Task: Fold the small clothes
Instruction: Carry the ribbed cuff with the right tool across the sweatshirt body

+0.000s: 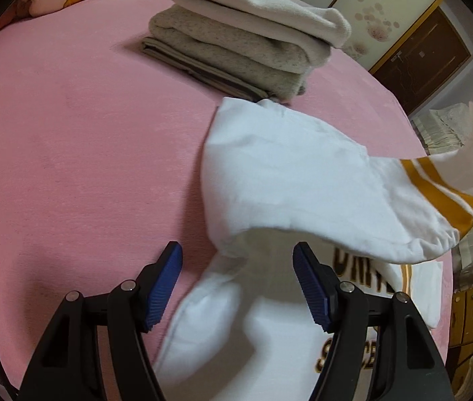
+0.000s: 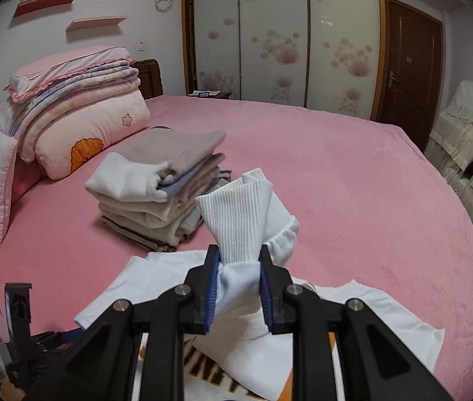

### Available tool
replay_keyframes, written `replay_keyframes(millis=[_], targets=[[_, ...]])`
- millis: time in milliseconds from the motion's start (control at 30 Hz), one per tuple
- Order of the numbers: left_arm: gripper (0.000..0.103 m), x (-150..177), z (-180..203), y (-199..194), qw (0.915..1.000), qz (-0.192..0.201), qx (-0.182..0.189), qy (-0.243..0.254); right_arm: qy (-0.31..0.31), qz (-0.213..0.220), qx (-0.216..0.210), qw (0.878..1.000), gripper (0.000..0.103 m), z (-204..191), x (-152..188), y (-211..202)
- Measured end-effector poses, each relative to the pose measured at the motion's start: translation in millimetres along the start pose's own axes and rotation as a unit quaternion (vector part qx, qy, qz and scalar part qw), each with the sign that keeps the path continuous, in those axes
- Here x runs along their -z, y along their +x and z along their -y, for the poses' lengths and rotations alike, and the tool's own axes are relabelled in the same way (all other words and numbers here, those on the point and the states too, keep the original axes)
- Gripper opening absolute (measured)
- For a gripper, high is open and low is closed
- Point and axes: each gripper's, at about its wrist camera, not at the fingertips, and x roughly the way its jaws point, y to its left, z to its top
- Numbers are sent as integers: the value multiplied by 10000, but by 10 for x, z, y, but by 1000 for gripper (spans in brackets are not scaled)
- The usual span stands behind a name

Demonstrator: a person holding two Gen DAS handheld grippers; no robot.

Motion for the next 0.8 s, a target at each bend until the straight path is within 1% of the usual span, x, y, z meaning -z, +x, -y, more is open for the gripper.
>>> replay_keyframes(millis=[33,133,167,200,233,300,367,400,433,467,533,567,633,700,800], targets=[[69,-4,30,12,10000,27,-82,48,58,18,4,10000,22,51,25,-16],[69,-30,105,139,9975,24,-664,243,325,211,53,9992,22,279,148,-116],[69,-35,97,173,9969,6,-754,246,447,304,111,9985,22,391,218,-173],[67,-35,90,219,9962,-15,-839,233,582,379,176,9974,22,495,293,-218],[62,-31,77,255,9955,-29,-921,224,728,405,256,9962,23,597,379,-250],[58,-20,89,315,9934,-48,-1110,292,1070,349,363,9930,24,824,583,-284],[58,0,127,339,9917,0,-1224,389,1484,-15,424,9880,28,1082,885,-223],[58,5,142,344,9913,9,-1254,413,1689,-423,502,9835,30,1215,1082,-127],[58,11,156,347,9907,20,-1288,445,1819,-716,494,9795,32,1300,1200,-59],[58,18,172,348,9901,25,-1317,482,2004,-1054,457,9730,35,1405,1353,21],[58,44,166,333,9898,32,-1331,515,2499,-1465,335,9565,37,1624,1627,96],[58,53,172,322,9896,28,-1334,539,2819,-1525,248,9469,39,1744,1743,73],[58,79,192,297,9891,25,-1356,581,3048,-1455,342,9406,41,1867,1814,-30],[58,92,210,283,9889,12,-1358,598,3086,-1369,474,9401,41,1959,1811,-137],[58,110,204,267,9891,9,-1340,604,3080,-1292,452,9415,41,2071,1736,-245]])
